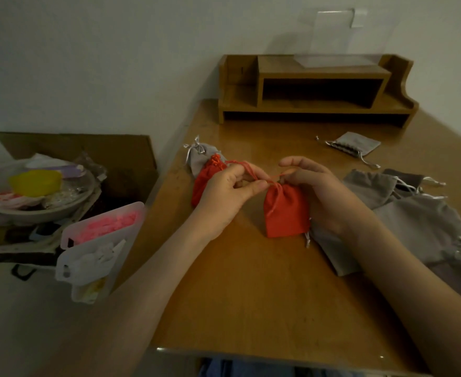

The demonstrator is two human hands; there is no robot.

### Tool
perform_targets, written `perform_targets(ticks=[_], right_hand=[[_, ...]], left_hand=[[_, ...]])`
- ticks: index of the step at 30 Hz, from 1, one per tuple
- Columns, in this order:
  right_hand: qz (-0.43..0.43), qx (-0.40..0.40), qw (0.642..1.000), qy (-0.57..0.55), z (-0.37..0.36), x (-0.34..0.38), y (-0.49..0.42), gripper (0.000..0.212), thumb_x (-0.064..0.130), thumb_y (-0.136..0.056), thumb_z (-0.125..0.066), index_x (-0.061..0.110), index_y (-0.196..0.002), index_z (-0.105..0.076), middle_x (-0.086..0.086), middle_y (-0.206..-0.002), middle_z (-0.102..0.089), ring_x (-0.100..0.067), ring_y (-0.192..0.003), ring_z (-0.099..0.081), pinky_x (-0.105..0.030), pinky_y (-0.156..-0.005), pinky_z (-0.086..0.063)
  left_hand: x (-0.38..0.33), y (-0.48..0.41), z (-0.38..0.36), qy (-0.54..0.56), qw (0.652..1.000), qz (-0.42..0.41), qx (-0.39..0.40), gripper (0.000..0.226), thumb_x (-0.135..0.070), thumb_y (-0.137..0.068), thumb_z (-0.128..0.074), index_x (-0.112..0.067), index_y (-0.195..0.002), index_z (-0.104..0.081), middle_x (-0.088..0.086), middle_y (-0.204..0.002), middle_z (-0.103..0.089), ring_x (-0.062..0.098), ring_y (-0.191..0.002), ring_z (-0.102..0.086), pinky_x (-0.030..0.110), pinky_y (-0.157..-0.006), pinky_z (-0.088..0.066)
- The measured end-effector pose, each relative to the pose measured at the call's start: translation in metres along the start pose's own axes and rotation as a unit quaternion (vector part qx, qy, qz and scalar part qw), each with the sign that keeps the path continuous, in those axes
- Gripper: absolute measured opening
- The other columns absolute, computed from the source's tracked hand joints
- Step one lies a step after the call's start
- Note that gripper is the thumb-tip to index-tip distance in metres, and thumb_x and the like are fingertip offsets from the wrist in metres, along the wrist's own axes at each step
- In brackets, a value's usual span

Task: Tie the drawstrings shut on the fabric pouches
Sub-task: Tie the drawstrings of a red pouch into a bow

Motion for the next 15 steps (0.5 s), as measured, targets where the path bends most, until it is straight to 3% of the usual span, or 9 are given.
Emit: perform_targets(ticks=[3, 6, 8, 10, 12, 15], right_hand=[[-0.001, 0.012, 1.000, -0.013, -0.0007, -0.0001, 0.0010, 0.029, 0.000, -0.091, -0.050, 0.013, -0.117, -0.053, -0.003, -0.078, -0.062, -0.014, -0.067, -0.059, -0.025, -0.061, -0.050], [0.010, 0.039, 0.999, -0.013, -0.0020, 0.0003, 0.0013, 0.031, 0.002, -0.091, -0.052, 0.014, -0.119, -0.054, -0.002, -0.081, -0.061, -0.013, -0.067, -0.060, -0.023, -0.059, -0.051], [0.013, 0.056, 0.998, -0.007, -0.0027, 0.0002, 0.0010, 0.030, 0.002, -0.091, -0.052, 0.013, -0.119, -0.054, -0.001, -0.079, -0.061, -0.011, -0.065, -0.060, -0.022, -0.059, -0.051], [0.010, 0.066, 0.998, -0.001, -0.0032, -0.0003, 0.0014, 0.029, 0.001, -0.091, -0.052, 0.012, -0.117, -0.054, -0.001, -0.079, -0.061, -0.012, -0.066, -0.061, -0.022, -0.061, -0.052], [0.009, 0.065, 0.998, -0.004, -0.0023, -0.0012, 0.0006, 0.029, 0.001, -0.091, -0.052, 0.013, -0.117, -0.054, -0.002, -0.081, -0.061, -0.013, -0.069, -0.060, -0.022, -0.062, -0.052], [0.016, 0.057, 0.998, -0.004, -0.0003, -0.0021, -0.0008, 0.035, 0.005, -0.087, -0.057, 0.015, -0.121, -0.054, -0.005, -0.087, -0.063, -0.016, -0.075, -0.062, -0.028, -0.070, -0.052]], left_hand=[[0.0021, -0.0007, 0.0007, 0.005, 1.000, -0.011, -0.025, 0.021, -0.016, -0.084, -0.069, -0.036, -0.080, -0.070, 0.002, -0.089, -0.069, 0.033, -0.087, -0.059, 0.043, -0.084, -0.049], [0.0000, -0.0009, 0.0035, 0.029, 0.998, -0.028, -0.057, 0.020, -0.019, -0.081, -0.071, -0.039, -0.079, -0.071, 0.009, -0.091, -0.067, 0.020, -0.086, -0.061, 0.035, -0.081, -0.048], [-0.0023, -0.0016, 0.0053, 0.048, 0.995, -0.039, -0.073, 0.023, -0.016, -0.082, -0.072, -0.038, -0.076, -0.071, 0.003, -0.092, -0.067, 0.013, -0.090, -0.062, 0.028, -0.083, -0.047], [-0.0040, -0.0021, 0.0063, 0.051, 0.995, -0.047, -0.076, 0.021, -0.019, -0.081, -0.072, -0.039, -0.076, -0.071, -0.001, -0.090, -0.067, 0.014, -0.093, -0.063, 0.030, -0.085, -0.048], [-0.0027, -0.0024, 0.0077, -0.003, 0.994, -0.067, -0.085, 0.016, -0.022, -0.080, -0.072, -0.038, -0.077, -0.070, -0.002, -0.088, -0.067, 0.014, -0.091, -0.062, 0.032, -0.085, -0.049], [0.0006, -0.0002, 0.0054, -0.190, 0.970, -0.092, -0.117, 0.008, -0.025, -0.081, -0.073, -0.032, -0.082, -0.070, -0.004, -0.083, -0.057, 0.013, -0.087, -0.054, 0.024, -0.080, -0.044]])
Point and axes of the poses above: each hand's wrist, its own y-axis away from the middle knuckle, its own z-axis out of the back of the hand, x = y × z, the point moved 1 cm from there along -y, towards the middle knuckle
